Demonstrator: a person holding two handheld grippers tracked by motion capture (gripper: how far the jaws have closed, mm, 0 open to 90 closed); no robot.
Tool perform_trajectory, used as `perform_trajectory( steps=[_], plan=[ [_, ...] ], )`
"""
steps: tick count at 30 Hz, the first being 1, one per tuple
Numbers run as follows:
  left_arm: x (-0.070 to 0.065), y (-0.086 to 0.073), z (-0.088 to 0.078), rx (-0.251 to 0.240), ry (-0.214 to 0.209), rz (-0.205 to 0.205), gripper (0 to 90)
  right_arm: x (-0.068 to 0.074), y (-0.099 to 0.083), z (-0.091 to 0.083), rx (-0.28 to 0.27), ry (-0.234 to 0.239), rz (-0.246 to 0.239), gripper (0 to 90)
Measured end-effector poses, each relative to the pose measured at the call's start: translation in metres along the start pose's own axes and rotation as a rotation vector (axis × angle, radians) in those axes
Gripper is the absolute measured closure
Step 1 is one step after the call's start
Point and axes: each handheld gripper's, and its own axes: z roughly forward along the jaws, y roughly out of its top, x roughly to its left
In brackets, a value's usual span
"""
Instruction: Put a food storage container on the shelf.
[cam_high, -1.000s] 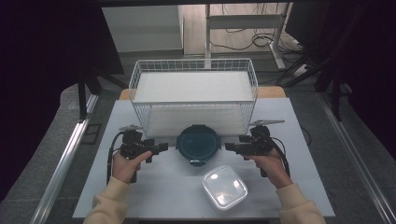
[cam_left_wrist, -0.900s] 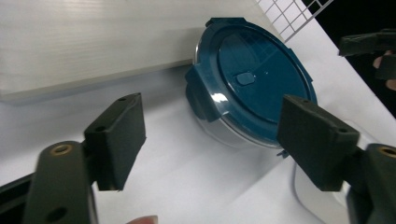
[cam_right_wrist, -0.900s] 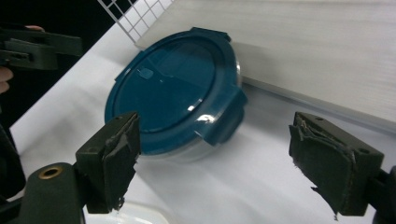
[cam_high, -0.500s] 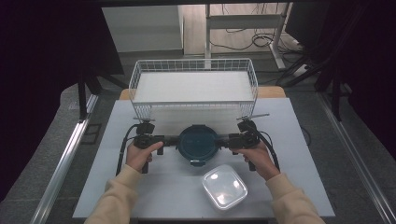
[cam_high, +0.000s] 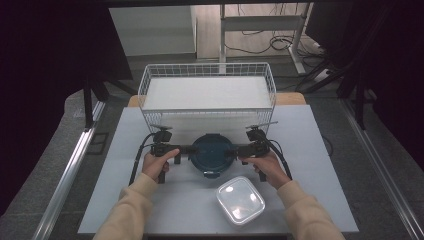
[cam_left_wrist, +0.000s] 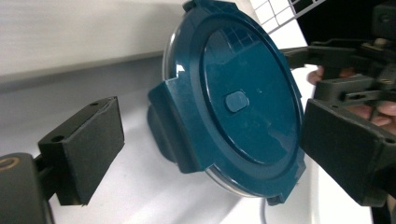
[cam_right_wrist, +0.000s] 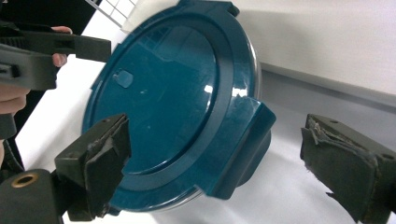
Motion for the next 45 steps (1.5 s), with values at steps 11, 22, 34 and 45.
perform_trajectory(
  steps=[11, 22, 34, 45],
  plan=[
    [0.011, -0.002, 0.017, 0.042, -0.059, -0.054, 9.7, -0.004, 0.002, 0.014, 0.029, 0.03, 0.028, 8.5],
    [0.016, -0.004, 0.024, 0.064, -0.09, -0.083, 17.7, -0.003, 0.001, 0.024, 0.067, 0.073, 0.059, 12.4],
    [0.019, -0.005, 0.025, 0.058, -0.113, -0.146, 30.9, -0.011, 0.001, 0.021, 0.085, 0.121, 0.196, 24.0],
    [0.01, -0.005, 0.019, 0.049, -0.086, -0.148, 34.6, -0.011, 0.0, 0.012, 0.067, 0.127, 0.256, 32.9]
  ],
)
